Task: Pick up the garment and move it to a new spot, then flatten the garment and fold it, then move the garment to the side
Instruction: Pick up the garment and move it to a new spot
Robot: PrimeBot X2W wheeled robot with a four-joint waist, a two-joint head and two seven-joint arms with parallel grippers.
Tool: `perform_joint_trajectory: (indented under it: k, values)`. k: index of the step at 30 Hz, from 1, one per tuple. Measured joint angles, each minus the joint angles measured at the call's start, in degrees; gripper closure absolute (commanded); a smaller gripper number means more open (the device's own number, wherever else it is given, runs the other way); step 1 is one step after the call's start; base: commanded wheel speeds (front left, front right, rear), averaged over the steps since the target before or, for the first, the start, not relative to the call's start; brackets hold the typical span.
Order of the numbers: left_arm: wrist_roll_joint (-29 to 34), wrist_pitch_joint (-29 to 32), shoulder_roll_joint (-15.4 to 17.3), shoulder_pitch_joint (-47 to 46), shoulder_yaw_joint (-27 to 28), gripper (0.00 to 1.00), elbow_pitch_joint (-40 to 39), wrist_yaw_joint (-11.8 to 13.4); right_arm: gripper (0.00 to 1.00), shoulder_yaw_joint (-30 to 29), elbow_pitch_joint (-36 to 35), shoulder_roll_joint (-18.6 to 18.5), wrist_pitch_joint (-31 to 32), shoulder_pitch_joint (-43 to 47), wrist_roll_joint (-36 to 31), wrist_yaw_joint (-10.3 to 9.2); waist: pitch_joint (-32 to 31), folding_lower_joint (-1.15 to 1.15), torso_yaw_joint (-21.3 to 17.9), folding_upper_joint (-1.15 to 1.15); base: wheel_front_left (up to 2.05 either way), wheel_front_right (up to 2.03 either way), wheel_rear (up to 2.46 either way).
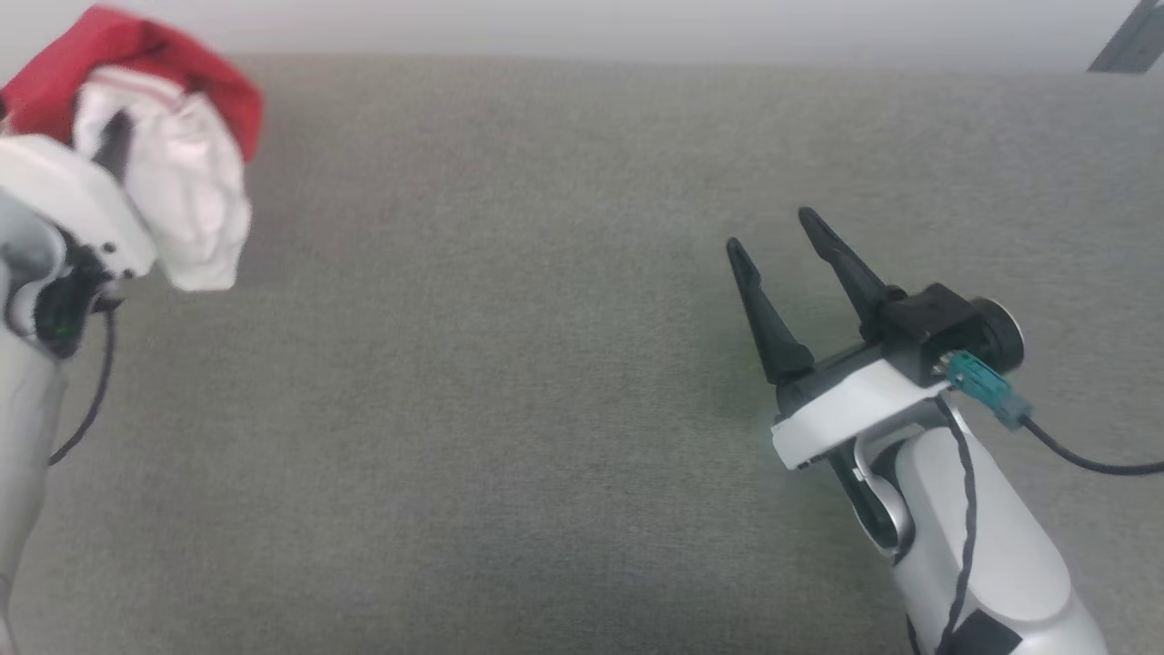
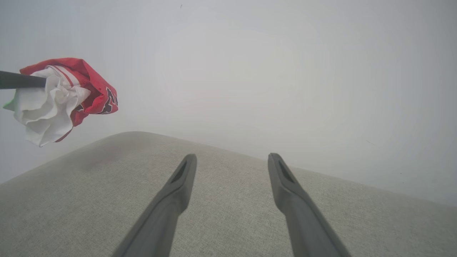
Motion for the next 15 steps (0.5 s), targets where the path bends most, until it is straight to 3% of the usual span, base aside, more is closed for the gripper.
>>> perform_joint_trajectory:
  k: [7,15]
  values:
    - [-5.95,2.79,-0.41,0.40,-9.21,1.00,-17.51,0.00,0.00,-5.10,-3.00,1.16,-0.01,4.20,0.77,0.00,-2.52,0.00,-4.30,0.00,0.00,0.00,0.00]
    - [-9.15,8.49,-1.49,1.10,-20.70,1.00,-34.39,0.00,0.00,-8.78,-6.36,2.09,-0.04,6.55,1.79,0.00,-0.95,0.00,-10.86,0.00,0.00,0.00,0.00]
